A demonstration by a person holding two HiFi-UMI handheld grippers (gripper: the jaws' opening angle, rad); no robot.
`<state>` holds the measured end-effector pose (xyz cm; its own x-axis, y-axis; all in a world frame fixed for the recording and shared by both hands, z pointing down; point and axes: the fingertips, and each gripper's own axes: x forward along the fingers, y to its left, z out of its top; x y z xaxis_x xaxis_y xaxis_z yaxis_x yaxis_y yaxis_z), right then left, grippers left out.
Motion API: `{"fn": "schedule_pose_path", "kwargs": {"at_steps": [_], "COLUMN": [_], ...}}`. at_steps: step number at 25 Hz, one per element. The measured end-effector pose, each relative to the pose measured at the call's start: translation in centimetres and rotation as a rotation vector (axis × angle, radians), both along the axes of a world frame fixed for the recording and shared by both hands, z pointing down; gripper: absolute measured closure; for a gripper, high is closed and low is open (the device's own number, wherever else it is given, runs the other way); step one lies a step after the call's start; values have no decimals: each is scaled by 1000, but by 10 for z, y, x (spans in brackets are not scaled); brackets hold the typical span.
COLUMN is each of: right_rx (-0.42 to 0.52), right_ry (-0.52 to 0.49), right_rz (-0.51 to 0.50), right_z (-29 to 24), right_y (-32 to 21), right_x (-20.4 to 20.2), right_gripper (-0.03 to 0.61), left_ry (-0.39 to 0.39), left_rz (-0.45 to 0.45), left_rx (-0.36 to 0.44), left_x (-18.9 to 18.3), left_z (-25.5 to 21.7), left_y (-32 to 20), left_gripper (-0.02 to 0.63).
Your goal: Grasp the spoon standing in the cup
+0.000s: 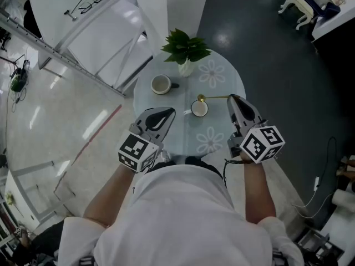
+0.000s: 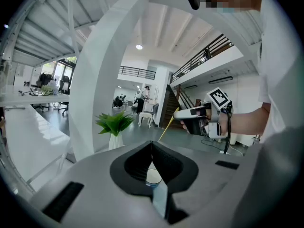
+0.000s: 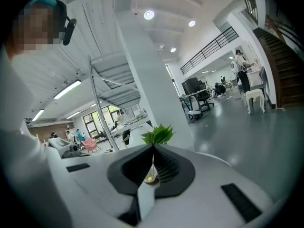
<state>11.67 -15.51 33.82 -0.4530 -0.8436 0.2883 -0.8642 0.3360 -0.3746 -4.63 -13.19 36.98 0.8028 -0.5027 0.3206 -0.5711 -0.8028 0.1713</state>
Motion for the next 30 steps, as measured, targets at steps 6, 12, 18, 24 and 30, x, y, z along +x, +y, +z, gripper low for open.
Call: {"fn": "schedule_pose_path", "kwargs": {"at_steps": [6,12,18,24,30], "right_rx": [0,-6,-11,-18,-19], "right_ry": [1,6,5,7,8], "right_rz": [-11,-31,-37,-42,-48], "right_z": [-1,3,5,8,7], "right_y": [3,5,4,3,2], "right_x": [-3,-7,-6,-5,-4], "right_gripper": [552,552,552,552,552], "left_ry": [3,-1,-4,-7,-7], "left_rz": [-2,-7,-9,-8,-4], "left_rx": [-1,-9,-8,-9,-11], "left_x": [0,-1,0,3,6], "left_z": [0,3,3,4,4], "left_y": [2,4,3,2,2], "left_gripper": [592,592,592,592,592]}}
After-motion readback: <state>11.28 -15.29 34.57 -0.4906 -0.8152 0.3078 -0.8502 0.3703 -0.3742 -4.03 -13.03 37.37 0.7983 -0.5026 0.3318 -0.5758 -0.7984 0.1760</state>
